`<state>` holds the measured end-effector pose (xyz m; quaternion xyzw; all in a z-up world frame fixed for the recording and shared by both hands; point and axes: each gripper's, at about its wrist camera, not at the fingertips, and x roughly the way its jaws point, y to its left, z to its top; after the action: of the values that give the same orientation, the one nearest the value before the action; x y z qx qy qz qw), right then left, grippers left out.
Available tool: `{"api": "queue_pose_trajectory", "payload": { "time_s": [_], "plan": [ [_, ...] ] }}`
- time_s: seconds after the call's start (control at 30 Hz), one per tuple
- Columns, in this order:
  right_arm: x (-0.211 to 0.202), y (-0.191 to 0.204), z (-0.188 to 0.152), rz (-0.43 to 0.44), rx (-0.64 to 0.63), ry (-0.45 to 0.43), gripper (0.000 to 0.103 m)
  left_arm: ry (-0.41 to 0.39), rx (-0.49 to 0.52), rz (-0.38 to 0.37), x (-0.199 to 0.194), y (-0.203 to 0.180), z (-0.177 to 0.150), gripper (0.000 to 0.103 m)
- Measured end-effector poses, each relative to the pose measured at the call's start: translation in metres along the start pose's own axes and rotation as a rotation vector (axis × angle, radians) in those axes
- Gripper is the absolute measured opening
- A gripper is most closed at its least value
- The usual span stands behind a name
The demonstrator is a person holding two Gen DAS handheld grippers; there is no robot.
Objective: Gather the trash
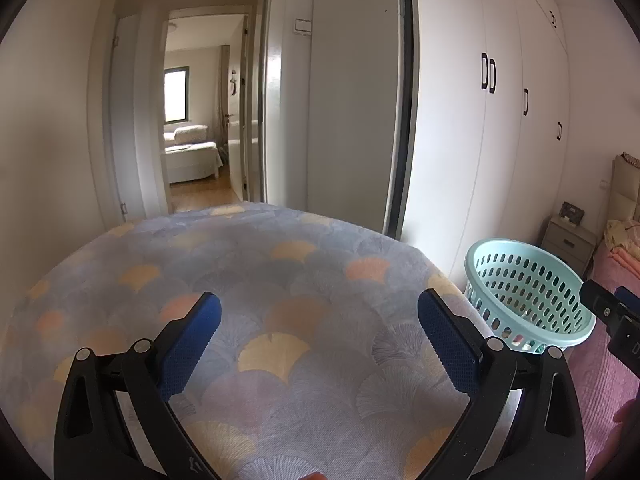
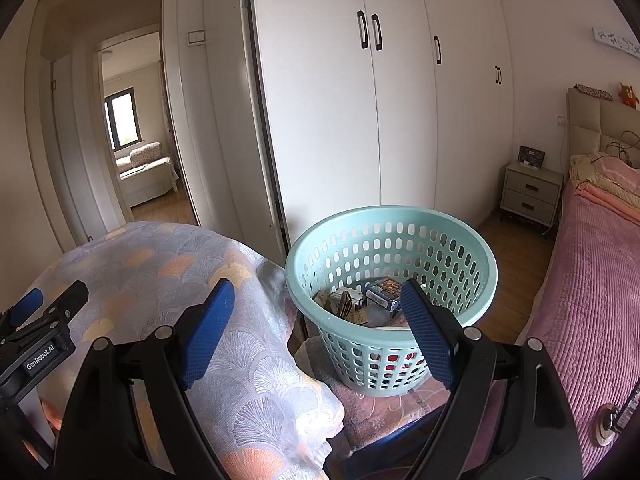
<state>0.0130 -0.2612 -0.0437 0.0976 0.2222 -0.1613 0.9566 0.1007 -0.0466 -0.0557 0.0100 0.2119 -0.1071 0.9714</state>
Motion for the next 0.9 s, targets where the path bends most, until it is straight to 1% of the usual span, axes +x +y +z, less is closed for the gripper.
{"api": "queue_pose_trajectory", "payload": {
  "time_s": [0.57, 0.67, 0.77, 0.9],
  "plan": [
    [-0.004, -0.002, 0.001, -0.005, 0.003, -0.006, 0.081, 0.002, -0.002, 0.007, 0.000, 0.000, -0.001, 0.096],
    [-0.005, -0.003, 0.002, 0.005, 0.014, 0.006, 0.081, 0.002, -0.009, 0.009, 0.001, 0.001, 0.000, 0.095],
    [-0.008, -0.004, 0.005, -0.005, 0.015, 0.007, 0.081, 0.007, -0.015, 0.003, 0.001, 0.002, 0.002, 0.095],
    [-0.014, -0.004, 0.010, -0.013, 0.012, -0.002, 0.081, 0.009, 0.047, 0.045, -0.008, 0.003, 0.005, 0.095]
  ]
}}
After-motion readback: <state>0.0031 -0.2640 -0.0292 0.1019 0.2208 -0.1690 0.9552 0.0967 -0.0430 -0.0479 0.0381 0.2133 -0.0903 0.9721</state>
